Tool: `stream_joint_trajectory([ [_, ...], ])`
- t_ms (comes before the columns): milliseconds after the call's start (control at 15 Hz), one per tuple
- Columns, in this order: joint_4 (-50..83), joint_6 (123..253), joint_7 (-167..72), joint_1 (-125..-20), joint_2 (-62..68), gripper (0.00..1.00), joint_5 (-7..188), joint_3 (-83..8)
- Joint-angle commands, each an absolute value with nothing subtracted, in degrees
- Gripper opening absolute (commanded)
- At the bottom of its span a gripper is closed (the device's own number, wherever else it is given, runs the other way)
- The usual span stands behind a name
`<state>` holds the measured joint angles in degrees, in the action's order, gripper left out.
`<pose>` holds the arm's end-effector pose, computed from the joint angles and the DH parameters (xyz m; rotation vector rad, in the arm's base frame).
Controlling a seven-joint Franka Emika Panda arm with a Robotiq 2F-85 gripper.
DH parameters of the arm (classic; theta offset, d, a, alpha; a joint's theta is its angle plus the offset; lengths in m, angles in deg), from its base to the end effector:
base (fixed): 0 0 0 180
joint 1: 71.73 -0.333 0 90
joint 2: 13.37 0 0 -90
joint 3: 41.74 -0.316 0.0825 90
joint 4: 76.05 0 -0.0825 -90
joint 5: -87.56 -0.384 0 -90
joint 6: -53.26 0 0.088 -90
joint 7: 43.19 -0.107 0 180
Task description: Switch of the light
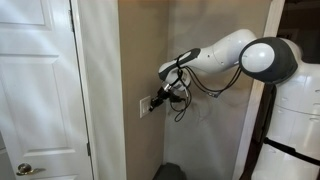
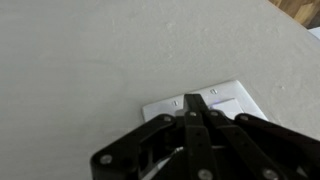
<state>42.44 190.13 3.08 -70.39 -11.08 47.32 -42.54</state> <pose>0.5825 0.0002 0.4432 -2.6373 -0.4556 -0.6369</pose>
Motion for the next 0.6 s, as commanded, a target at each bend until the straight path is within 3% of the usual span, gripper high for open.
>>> stream_joint_trajectory([
  [0,41.4,191.2,3.6,-71.0,-10.7,0.0,47.5,-42.8],
  [533,40.1,191.2,2.0,-72.1,-9.3,0.0,51.2,-43.5],
])
